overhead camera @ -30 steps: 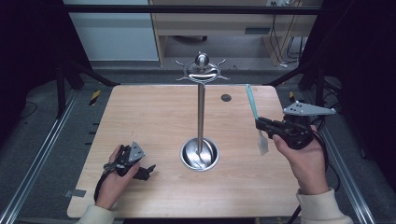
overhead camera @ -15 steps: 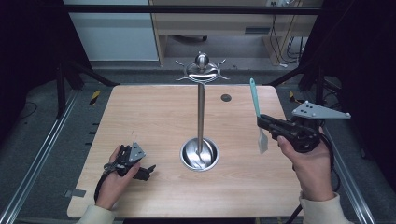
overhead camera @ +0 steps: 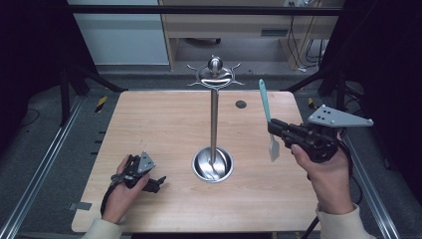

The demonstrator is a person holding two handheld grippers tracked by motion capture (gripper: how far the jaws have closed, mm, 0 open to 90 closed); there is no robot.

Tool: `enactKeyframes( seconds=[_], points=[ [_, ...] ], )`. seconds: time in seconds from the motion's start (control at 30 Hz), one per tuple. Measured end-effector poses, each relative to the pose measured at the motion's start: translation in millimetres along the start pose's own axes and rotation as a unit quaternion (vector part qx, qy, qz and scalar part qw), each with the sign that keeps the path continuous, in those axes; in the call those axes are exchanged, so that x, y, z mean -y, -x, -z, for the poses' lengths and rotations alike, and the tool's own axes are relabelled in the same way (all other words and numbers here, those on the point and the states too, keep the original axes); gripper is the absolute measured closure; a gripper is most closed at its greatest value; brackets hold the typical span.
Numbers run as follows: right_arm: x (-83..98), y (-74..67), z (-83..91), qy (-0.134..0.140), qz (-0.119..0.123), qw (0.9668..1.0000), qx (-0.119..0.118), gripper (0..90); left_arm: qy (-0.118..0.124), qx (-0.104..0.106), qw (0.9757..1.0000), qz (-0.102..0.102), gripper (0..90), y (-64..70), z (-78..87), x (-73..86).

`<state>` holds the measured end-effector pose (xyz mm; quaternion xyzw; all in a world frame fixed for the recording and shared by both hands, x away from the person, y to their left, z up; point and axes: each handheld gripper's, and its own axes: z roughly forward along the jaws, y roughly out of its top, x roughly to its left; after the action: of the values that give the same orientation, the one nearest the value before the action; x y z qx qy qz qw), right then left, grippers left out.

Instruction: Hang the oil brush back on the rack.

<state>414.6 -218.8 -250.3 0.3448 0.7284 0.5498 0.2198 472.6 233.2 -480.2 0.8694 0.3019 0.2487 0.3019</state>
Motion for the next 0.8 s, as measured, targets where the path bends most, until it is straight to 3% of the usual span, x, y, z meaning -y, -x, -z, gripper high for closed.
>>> enactKeyframes(
  seconds=[0.33,0.8],
  points=[
    [-6.3,-7.9,-14.8,-0.006,0.014,0.9996,-0.024,82.2,0.000,0.000,1.0000,0.000,3.3,0.0,-0.1,0.0],
    [-6.2,-4.0,-21.8,-0.008,0.005,0.9994,-0.034,82.2,-0.001,0.001,1.0000,-0.001,3.3,0.1,0.0,-0.1]
  ],
)
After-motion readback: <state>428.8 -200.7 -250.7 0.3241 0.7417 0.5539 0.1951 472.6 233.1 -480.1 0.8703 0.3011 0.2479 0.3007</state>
